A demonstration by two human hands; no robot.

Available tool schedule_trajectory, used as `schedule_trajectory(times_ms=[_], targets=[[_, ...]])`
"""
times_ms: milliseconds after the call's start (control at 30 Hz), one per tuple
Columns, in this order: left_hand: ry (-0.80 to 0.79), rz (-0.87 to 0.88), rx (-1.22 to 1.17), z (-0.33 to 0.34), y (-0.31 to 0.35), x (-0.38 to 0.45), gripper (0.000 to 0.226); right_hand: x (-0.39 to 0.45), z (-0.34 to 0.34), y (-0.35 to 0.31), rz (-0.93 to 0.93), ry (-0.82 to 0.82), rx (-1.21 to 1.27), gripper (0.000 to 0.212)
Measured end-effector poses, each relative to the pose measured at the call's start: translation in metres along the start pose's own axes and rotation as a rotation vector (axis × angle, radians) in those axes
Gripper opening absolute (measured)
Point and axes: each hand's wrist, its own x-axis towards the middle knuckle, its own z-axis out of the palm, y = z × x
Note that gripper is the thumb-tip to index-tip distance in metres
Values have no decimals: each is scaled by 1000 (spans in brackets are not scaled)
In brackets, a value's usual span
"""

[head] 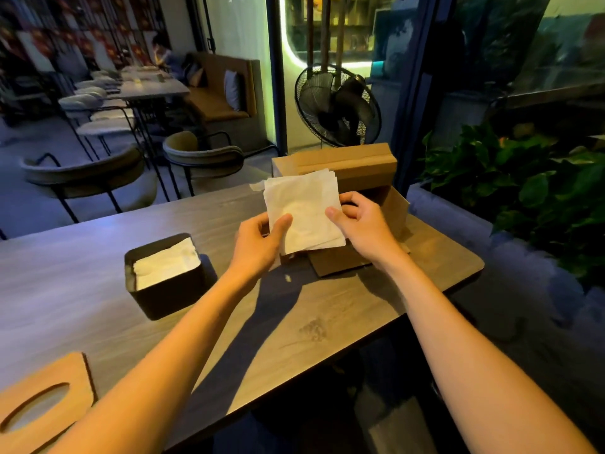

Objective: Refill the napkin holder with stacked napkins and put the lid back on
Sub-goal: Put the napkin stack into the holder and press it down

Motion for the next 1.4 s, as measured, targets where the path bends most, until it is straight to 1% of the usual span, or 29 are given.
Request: schedule_trajectory(times_ms=[100, 233, 367, 467, 533, 600, 733, 867, 900, 967, 1033, 1133, 1233, 1333, 1400], targets=[[34, 33, 0, -33, -3, -10, 35, 1, 29, -14, -14, -84, 25, 28], [66, 91, 10, -72, -16, -33, 37, -1, 65, -13, -24, -190, 18, 38], [66, 128, 64, -84, -42, -55, 37, -10, 92, 9, -35, -236, -30, 33], [72, 125, 136, -81, -57, -60, 41, -16, 99, 24, -23, -235, -64, 30], [69, 124, 154, -79, -65, -61, 38, -21, 100, 32, -4, -229, -71, 28], [48, 102, 157, -76, -72, -61, 35, -24, 99, 39, 2, -212, -91, 24], [15, 70, 186, -72, -80, -65, 37, -28, 97, 46, -10, -174, -163, 15], [29, 49, 223, -74, -70, -64, 18, -26, 96, 41, -33, -121, -229, 13], [42, 39, 218, -76, -63, -64, 14, -24, 96, 37, -44, -119, -226, 14], [73, 18, 203, -83, -46, -66, 16, -21, 98, 23, -52, -116, -182, 15], [110, 28, 167, -95, -27, -68, 16, -18, 103, 4, -46, -116, -103, 9], [185, 25, 124, -125, -5, -65, 20, -11, 118, -24, -26, -165, -27, 9], [270, -47, 153, -163, -3, -56, 24, 2, 146, -42, 24, -241, -16, 11], [313, -163, 197, -195, -19, -46, 15, 18, 186, -41, 89, -321, -88, 21], [324, -214, 302, -211, -33, -42, 7, 25, 209, -36, 107, -353, -166, 18]])
